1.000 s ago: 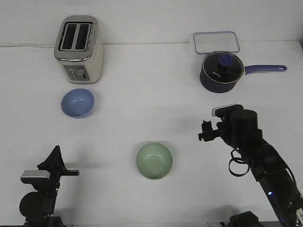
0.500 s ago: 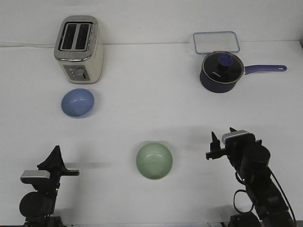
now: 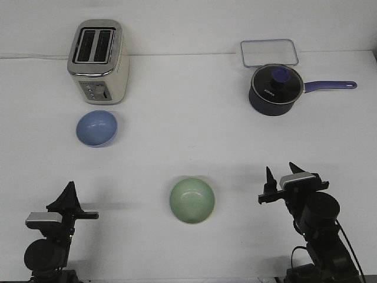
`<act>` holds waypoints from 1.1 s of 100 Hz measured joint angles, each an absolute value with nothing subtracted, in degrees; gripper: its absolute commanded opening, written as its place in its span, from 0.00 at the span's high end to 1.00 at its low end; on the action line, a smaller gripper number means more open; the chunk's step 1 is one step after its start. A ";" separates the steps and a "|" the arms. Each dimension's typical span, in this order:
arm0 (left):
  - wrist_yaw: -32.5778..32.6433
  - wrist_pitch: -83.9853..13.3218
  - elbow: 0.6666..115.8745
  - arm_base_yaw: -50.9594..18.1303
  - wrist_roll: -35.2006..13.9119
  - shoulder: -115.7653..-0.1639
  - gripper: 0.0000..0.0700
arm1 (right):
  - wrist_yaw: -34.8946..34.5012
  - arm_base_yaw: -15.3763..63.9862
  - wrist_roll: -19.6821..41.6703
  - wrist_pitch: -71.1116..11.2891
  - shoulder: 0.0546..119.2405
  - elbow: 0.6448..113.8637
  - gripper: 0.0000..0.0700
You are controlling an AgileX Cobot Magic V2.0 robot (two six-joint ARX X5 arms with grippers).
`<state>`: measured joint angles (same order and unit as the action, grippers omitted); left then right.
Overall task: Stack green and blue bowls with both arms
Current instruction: 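Open the right gripper and withdraw it from the green bowl, then raise the left gripper and move it toward the light blue bowl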
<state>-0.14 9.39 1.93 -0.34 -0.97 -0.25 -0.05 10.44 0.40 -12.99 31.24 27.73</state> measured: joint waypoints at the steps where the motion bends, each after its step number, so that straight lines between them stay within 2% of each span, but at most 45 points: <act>1: -0.14 9.39 1.93 -0.34 -0.97 -0.25 0.98 | -0.05 10.44 0.40 -12.99 31.24 27.73 0.35; 20: -0.14 9.39 1.93 -0.34 -1.06 -0.25 0.98 | -0.01 10.44 0.43 -12.99 31.24 27.73 0.35; 48: -0.14 9.74 1.98 -0.34 -4.08 -0.25 0.98 | -0.01 10.44 0.43 -12.99 31.24 27.73 0.35; 59: -0.16 6.15 3.84 -0.34 -5.41 -0.49 0.98 | -0.01 10.44 0.40 -12.97 31.24 27.73 0.35; 81: 0.10 -0.75 19.42 -0.34 -6.04 -7.70 0.98 | -0.01 10.44 0.43 -12.97 31.24 27.73 0.35; 110: 0.08 -23.22 46.48 -0.34 -6.11 -34.28 0.98 | -0.01 10.44 0.43 -12.97 31.24 27.73 0.35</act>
